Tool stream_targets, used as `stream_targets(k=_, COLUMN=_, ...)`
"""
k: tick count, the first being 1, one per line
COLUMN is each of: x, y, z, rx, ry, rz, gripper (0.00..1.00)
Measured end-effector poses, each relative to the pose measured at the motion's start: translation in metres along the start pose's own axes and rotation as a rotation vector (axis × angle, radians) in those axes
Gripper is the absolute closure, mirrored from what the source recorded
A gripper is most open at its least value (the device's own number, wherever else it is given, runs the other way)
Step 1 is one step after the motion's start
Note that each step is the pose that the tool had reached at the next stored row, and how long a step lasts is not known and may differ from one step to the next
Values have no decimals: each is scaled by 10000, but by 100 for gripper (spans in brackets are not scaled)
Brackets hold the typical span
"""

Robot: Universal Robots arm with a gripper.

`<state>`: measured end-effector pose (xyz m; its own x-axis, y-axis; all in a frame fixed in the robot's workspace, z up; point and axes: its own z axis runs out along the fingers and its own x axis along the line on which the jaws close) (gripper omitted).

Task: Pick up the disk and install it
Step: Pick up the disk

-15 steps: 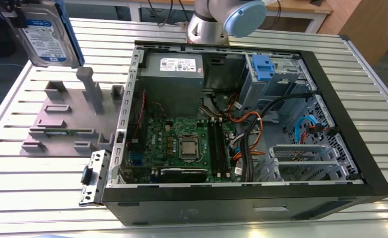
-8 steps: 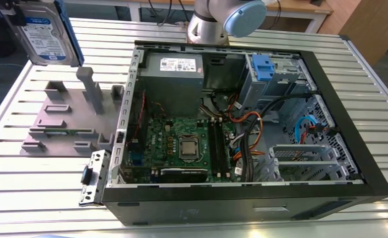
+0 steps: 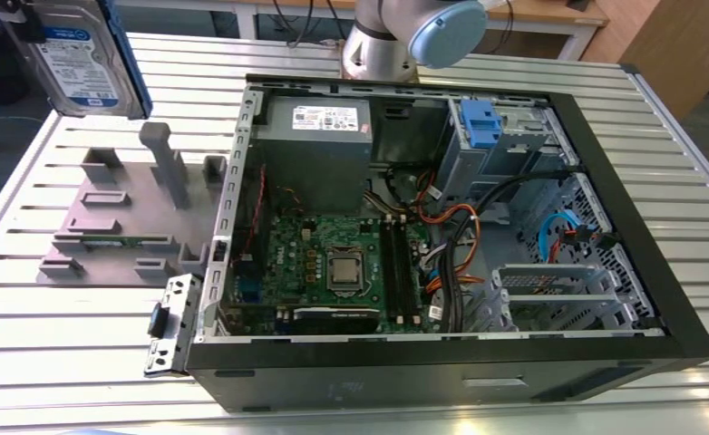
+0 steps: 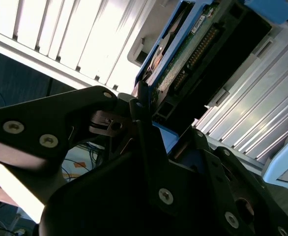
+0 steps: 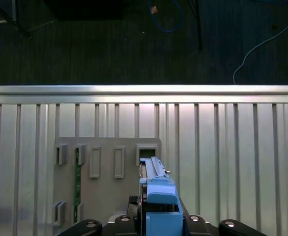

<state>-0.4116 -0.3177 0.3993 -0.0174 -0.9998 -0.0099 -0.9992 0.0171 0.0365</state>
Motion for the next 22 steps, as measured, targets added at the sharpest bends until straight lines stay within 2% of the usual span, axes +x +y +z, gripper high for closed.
stream_targets(k=22, x=-2, y=6, z=-148, rx=0, ry=0, rz=0, gripper=63)
